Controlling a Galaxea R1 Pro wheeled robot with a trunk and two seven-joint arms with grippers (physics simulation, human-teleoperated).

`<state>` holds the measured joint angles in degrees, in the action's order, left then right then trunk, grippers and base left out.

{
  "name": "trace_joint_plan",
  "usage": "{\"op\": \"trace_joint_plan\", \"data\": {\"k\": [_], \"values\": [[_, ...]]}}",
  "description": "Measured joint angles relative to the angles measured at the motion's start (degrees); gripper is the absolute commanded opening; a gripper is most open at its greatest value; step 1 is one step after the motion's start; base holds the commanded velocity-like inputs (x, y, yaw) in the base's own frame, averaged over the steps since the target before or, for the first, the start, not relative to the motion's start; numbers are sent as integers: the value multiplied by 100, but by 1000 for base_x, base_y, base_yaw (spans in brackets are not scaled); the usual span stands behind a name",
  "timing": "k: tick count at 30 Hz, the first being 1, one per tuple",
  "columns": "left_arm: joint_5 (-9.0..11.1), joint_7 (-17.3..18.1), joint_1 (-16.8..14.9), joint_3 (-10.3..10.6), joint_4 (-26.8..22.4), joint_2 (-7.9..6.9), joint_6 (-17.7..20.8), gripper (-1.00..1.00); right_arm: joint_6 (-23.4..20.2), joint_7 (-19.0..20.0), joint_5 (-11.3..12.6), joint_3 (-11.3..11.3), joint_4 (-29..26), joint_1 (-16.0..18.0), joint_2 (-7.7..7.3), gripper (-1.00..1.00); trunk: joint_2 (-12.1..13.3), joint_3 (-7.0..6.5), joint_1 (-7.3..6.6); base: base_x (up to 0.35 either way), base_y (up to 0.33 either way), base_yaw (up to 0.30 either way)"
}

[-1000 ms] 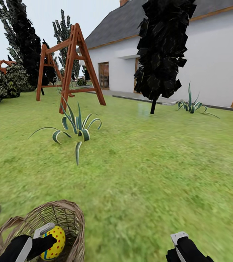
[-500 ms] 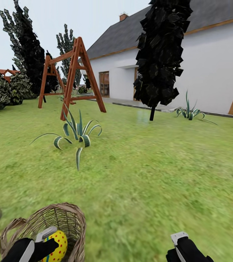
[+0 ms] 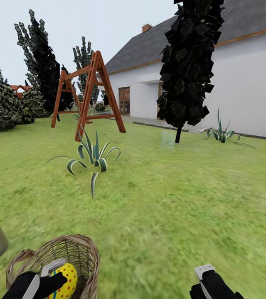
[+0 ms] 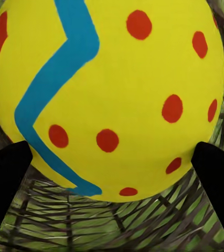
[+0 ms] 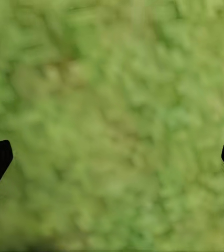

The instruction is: Take the three Easter eggs out of the wicker basket on the lawn in the garden, then place them on the lawn next to a single tree (choose any tree) so that all three eggs are next to the same tree and none are left in the basket.

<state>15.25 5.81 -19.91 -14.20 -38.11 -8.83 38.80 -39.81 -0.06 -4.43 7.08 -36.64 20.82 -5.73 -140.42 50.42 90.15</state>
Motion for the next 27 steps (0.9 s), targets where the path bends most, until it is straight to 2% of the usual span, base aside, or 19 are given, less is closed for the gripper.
{"op": "trace_joint_plan", "data": {"k": [7,27], "values": [[1,-1,0,8,-1,1,0,-100,8,11,24,-8,0,0,-7,100,281,-126,-154,0,0,249],[3,2,-1,18,2,1,-1,-100,7,14,37,-9,-2,-1,-1,100,1083,-485,-593,0,0,5]]}}
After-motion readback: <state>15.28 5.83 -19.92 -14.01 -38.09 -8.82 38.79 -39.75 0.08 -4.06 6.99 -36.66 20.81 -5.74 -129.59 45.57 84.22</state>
